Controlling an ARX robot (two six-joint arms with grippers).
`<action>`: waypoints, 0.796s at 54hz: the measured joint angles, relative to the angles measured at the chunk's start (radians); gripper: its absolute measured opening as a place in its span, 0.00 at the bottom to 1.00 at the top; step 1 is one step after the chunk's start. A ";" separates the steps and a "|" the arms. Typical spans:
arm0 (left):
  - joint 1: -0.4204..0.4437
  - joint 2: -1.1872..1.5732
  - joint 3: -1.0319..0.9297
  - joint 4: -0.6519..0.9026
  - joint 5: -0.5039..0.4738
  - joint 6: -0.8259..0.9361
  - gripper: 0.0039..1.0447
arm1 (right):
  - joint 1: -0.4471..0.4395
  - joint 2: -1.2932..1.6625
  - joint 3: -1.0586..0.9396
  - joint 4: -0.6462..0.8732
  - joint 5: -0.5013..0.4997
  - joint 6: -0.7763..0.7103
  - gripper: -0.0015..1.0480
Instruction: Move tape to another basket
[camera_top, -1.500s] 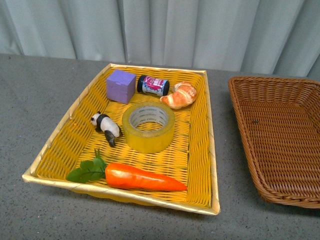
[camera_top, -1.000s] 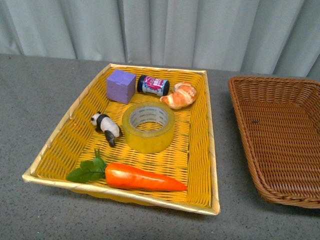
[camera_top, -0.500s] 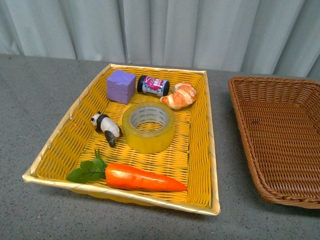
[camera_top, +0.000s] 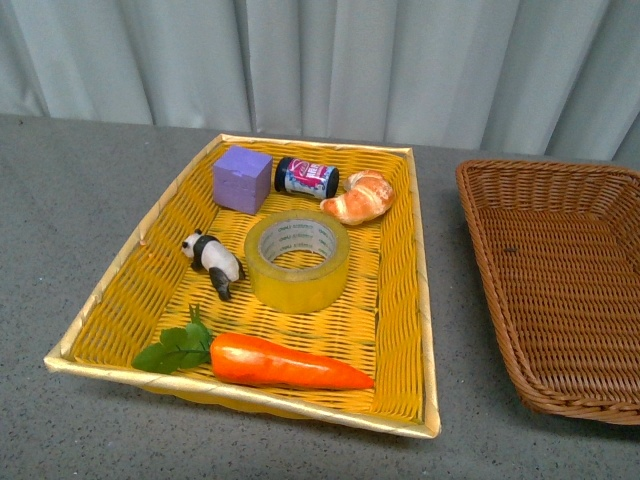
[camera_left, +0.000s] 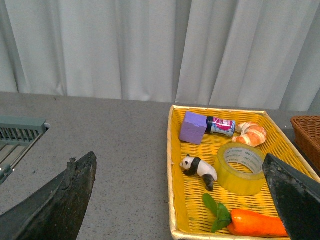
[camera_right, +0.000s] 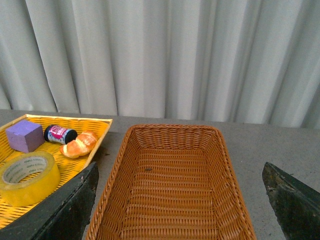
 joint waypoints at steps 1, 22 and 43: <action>0.000 0.000 0.000 0.000 0.000 0.000 0.94 | 0.000 0.000 0.000 0.000 0.000 0.000 0.91; 0.000 0.000 0.000 0.000 0.000 0.000 0.94 | 0.000 0.000 0.000 0.000 0.000 0.000 0.91; -0.045 0.804 0.183 0.319 -0.140 -0.189 0.94 | -0.001 -0.001 0.000 0.000 0.000 0.000 0.91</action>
